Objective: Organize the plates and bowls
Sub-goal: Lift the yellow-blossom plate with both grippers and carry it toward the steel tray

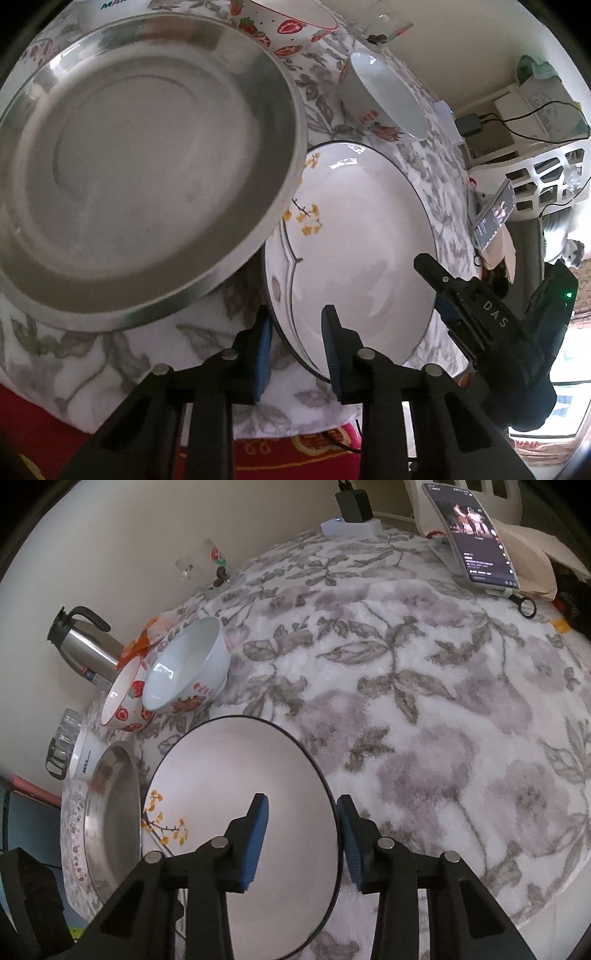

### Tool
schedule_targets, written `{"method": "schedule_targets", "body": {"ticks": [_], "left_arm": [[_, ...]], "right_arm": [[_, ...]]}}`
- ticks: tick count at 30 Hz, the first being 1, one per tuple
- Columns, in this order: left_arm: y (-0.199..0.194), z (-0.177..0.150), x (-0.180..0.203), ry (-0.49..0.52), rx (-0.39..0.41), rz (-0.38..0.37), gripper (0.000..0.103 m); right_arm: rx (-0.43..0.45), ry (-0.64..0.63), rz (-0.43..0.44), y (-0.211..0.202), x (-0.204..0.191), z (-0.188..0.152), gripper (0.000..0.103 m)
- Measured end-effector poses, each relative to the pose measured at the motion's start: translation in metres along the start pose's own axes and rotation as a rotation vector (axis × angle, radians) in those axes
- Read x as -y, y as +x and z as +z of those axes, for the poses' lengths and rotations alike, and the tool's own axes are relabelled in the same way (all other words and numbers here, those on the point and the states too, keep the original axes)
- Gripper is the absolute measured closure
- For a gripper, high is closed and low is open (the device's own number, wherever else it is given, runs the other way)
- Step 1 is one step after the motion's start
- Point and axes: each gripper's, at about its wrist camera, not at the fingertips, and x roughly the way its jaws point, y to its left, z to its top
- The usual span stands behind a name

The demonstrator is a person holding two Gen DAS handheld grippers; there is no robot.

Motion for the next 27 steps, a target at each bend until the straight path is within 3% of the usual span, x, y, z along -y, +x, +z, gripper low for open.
{"method": "schedule_targets", "body": {"ticks": [5, 13, 27], "left_arm": [[0.006, 0.003, -0.004, -0.026, 0.017, 0.017, 0.087], [0.015, 0.008, -0.011, -0.077, 0.023, -0.027, 0.089], [0.006, 0.005, 0.003, 0.019, 0.074, -0.003, 0.087]], "right_arm": [[-0.006, 0.006, 0.001, 0.007, 0.006, 0.003, 0.081], [0.007, 0.027, 0.043, 0.010, 0.013, 0.006, 0.082], [0.070, 0.038, 0.051, -0.008, 0.016, 0.002, 0.091]]}}
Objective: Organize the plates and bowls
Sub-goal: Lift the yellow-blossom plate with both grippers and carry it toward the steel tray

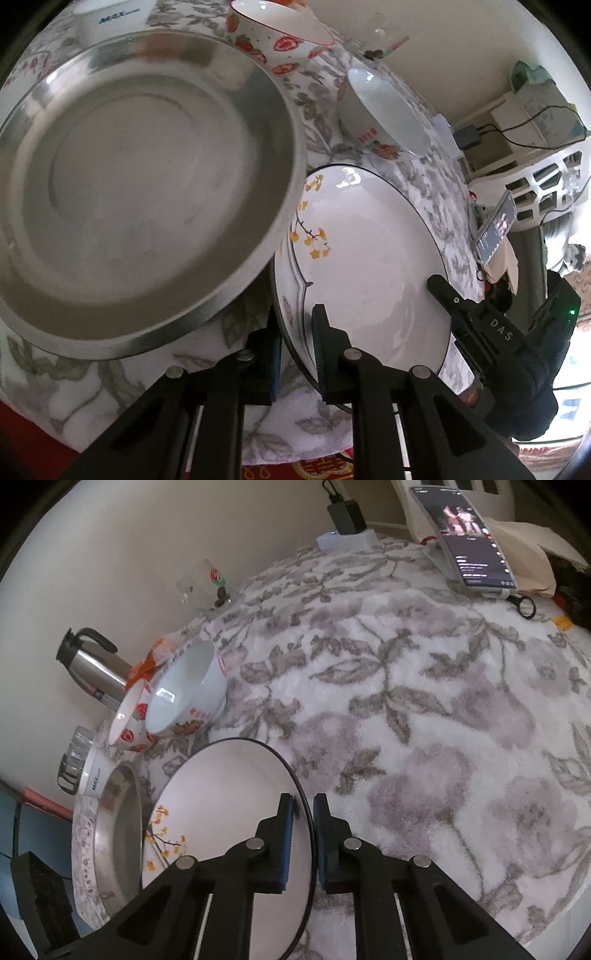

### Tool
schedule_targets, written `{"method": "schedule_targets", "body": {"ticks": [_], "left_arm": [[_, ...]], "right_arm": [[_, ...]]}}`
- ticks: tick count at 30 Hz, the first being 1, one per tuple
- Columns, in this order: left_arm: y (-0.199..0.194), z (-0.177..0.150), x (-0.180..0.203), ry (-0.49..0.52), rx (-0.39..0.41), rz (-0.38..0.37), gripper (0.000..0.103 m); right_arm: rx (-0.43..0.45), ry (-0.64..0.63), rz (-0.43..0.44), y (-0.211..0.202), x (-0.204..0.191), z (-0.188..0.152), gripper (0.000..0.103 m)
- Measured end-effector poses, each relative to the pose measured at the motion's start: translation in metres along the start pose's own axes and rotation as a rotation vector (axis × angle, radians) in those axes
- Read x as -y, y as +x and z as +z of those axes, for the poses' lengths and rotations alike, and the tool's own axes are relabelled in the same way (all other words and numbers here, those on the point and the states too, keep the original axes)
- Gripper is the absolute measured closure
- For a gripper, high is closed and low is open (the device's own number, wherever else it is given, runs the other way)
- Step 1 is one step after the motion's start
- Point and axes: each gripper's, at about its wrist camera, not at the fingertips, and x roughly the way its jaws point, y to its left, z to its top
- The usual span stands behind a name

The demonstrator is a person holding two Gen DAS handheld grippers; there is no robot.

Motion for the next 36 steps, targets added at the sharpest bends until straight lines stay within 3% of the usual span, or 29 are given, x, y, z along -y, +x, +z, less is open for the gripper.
{"method": "schedule_targets", "body": {"ticks": [8, 14, 21, 27, 33, 36], "left_arm": [[0.014, -0.008, 0.020, 0.107, -0.080, -0.018, 0.086], [0.021, -0.004, 0.015, 0.058, -0.117, -0.035, 0.087], [0.015, 0.000, 0.009, 0.047, -0.074, -0.011, 0.087], [0.015, 0.005, -0.006, -0.043, -0.033, -0.068, 0.087], [0.019, 0.010, -0.002, -0.047, -0.012, -0.096, 0.088], [0.020, 0.011, 0.004, -0.016, -0.003, -0.072, 0.088]], "right_arm": [[0.017, 0.093, -0.006, -0.008, 0.029, 0.000, 0.087], [0.005, 0.100, 0.004, -0.009, 0.035, -0.002, 0.086], [-0.010, 0.128, 0.045, -0.009, 0.043, -0.005, 0.084], [-0.027, 0.134, 0.060, -0.007, 0.044, -0.007, 0.084], [-0.032, 0.136, 0.067, -0.003, 0.043, -0.007, 0.083], [-0.027, 0.141, 0.071, -0.003, 0.043, -0.007, 0.083]]}}
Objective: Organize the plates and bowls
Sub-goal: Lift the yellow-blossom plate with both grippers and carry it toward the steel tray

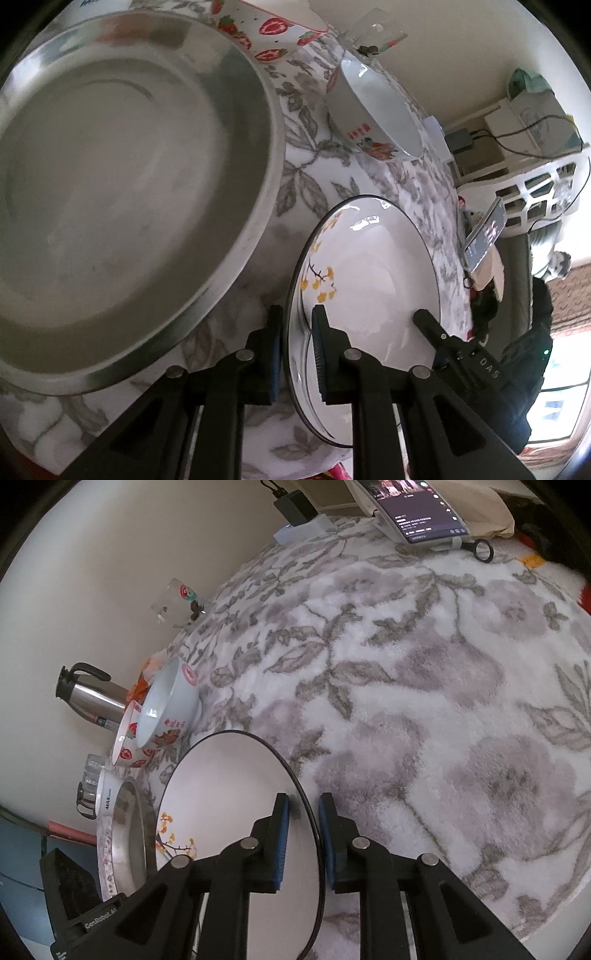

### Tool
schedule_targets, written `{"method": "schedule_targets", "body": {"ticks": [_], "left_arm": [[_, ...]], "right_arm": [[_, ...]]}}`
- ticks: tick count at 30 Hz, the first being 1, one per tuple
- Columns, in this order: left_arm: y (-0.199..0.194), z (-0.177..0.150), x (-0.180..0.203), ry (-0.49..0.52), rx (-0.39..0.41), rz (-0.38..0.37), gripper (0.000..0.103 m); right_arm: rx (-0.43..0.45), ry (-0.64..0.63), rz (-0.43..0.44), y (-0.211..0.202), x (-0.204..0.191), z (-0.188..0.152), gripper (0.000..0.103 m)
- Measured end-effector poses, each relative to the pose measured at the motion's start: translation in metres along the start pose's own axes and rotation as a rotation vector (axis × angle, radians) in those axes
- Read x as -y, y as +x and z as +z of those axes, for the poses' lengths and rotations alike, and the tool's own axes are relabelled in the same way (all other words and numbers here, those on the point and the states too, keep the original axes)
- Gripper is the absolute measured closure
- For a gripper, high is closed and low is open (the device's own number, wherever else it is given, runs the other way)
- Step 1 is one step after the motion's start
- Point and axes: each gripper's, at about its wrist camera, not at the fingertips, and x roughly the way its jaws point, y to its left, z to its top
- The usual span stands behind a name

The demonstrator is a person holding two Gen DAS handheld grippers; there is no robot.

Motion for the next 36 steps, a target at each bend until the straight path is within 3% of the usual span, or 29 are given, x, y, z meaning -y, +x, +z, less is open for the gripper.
{"method": "schedule_targets", "body": {"ticks": [9, 28, 36], "left_arm": [[-0.001, -0.003, 0.009, 0.058, 0.011, 0.022, 0.090], [-0.016, -0.006, 0.033, 0.182, 0.043, 0.006, 0.090], [-0.034, -0.004, 0.045, 0.237, 0.085, -0.009, 0.090]], "right_arm": [[0.054, -0.068, -0.041, -0.010, -0.007, -0.001, 0.089], [0.129, -0.089, 0.000, -0.040, 0.000, -0.006, 0.089], [0.179, -0.142, -0.002, -0.059, -0.014, -0.004, 0.089]]}}
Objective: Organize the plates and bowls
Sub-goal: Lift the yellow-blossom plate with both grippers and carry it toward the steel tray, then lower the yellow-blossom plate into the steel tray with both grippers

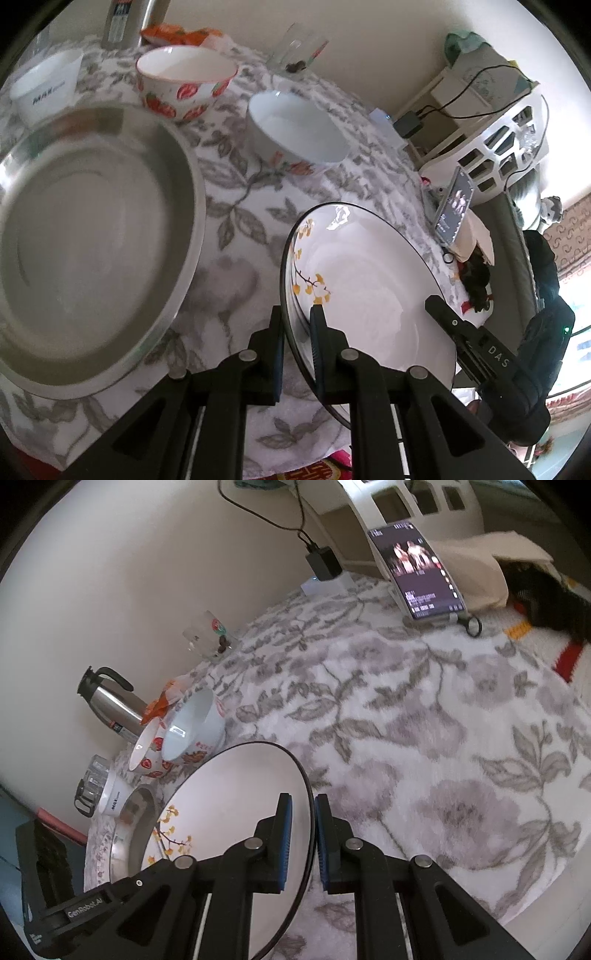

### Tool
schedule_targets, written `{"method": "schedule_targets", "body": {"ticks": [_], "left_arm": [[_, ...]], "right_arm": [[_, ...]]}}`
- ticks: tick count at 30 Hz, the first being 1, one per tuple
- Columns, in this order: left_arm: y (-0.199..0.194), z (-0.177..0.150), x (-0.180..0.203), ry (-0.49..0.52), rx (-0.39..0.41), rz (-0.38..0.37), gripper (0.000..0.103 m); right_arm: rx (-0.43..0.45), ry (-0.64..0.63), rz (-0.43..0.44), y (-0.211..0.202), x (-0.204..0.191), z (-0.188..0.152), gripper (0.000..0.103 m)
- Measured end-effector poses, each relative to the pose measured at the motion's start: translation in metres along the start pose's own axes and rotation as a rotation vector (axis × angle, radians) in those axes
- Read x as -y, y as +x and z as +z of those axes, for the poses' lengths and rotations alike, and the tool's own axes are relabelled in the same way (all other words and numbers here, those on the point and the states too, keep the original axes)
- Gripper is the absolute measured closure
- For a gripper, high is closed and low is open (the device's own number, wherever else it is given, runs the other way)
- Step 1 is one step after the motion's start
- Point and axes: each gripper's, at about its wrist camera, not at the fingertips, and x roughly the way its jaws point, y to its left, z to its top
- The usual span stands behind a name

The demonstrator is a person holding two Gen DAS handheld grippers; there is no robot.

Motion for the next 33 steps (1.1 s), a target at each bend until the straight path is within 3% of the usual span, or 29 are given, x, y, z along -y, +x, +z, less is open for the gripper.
{"method": "schedule_targets", "body": {"ticks": [14, 23, 33], "left_arm": [[-0.071, 0.034, -0.012, -0.002, 0.132, -0.059, 0.090], [-0.116, 0.054, -0.054, -0.069, 0.212, -0.050, 0.089], [-0.138, 0.062, -0.119, -0.176, 0.262, -0.017, 0.089]], "right_arm": [[0.104, -0.122, 0.071, -0.036, -0.080, 0.025, 0.089], [0.100, -0.180, 0.149, -0.027, -0.148, 0.032, 0.089], [0.049, -0.258, 0.216, 0.009, -0.214, 0.021, 0.089]]}}
